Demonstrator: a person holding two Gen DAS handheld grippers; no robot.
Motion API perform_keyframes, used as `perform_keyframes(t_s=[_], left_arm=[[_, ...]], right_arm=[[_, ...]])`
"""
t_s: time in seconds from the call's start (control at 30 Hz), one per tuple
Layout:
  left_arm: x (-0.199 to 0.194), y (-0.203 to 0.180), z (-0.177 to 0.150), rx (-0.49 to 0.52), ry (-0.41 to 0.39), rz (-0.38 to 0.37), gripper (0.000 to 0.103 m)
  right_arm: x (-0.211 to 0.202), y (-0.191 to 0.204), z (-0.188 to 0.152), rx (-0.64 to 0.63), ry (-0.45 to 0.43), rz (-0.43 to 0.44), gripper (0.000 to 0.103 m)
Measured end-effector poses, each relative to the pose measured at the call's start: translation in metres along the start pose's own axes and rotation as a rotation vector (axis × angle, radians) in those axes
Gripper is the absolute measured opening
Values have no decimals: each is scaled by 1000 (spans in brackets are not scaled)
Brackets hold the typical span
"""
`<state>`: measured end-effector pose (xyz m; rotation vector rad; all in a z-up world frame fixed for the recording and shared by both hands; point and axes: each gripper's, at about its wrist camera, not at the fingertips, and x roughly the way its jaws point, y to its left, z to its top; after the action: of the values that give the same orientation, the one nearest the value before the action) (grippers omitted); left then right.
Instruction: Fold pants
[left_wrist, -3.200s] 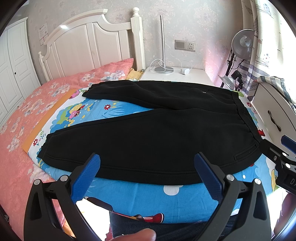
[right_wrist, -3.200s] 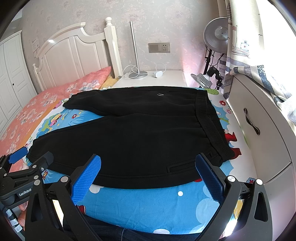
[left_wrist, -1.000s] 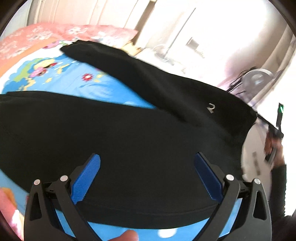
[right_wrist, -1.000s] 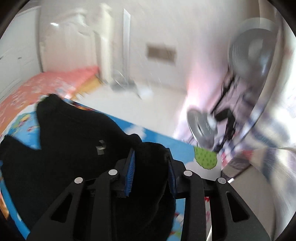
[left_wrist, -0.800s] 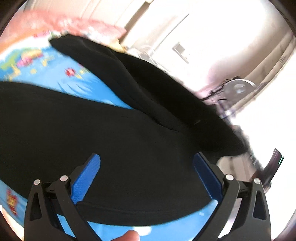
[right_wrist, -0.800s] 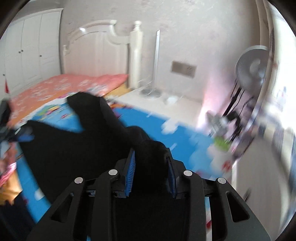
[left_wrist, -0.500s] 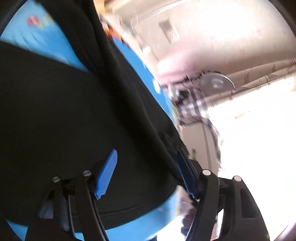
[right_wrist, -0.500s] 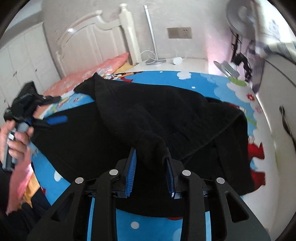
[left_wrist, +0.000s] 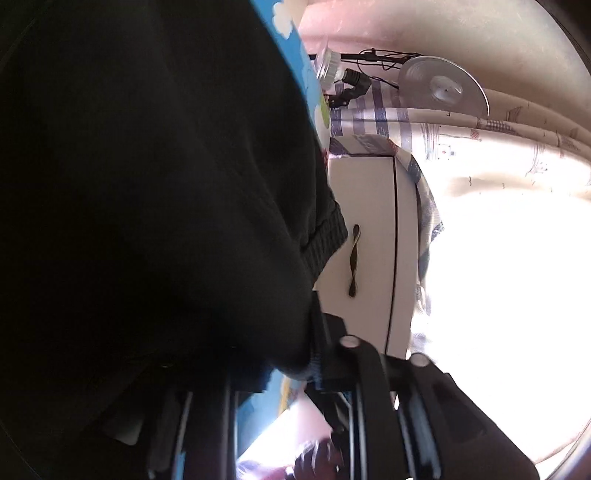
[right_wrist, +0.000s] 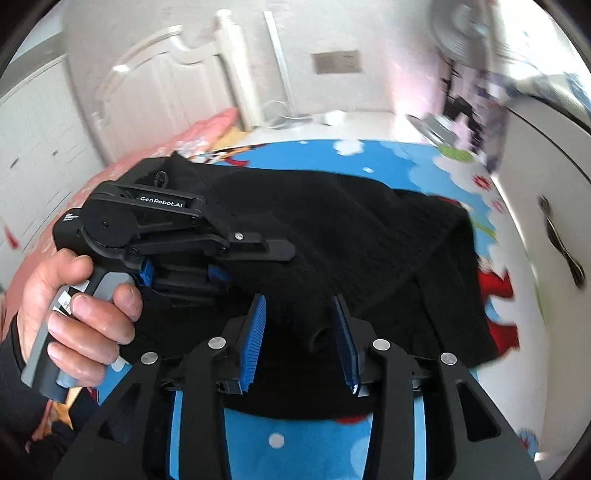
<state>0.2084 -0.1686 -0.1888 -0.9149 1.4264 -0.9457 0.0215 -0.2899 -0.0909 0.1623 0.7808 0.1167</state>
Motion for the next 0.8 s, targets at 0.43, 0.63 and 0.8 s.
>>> perform_keyframes(t_s=[0.43,0.63,0.8], left_arm=[[-24,-6,-12,21,-35,-59,12],[-30,-4,-18,43,-58,-48,9],[-62,3,-11,53,-141,-25,53]], right_arm=[[26,-59,-16,856,-59,413,95],[51,-60,-14,987,-39,476,35],[43,-61,-7,930,-70,439,25]])
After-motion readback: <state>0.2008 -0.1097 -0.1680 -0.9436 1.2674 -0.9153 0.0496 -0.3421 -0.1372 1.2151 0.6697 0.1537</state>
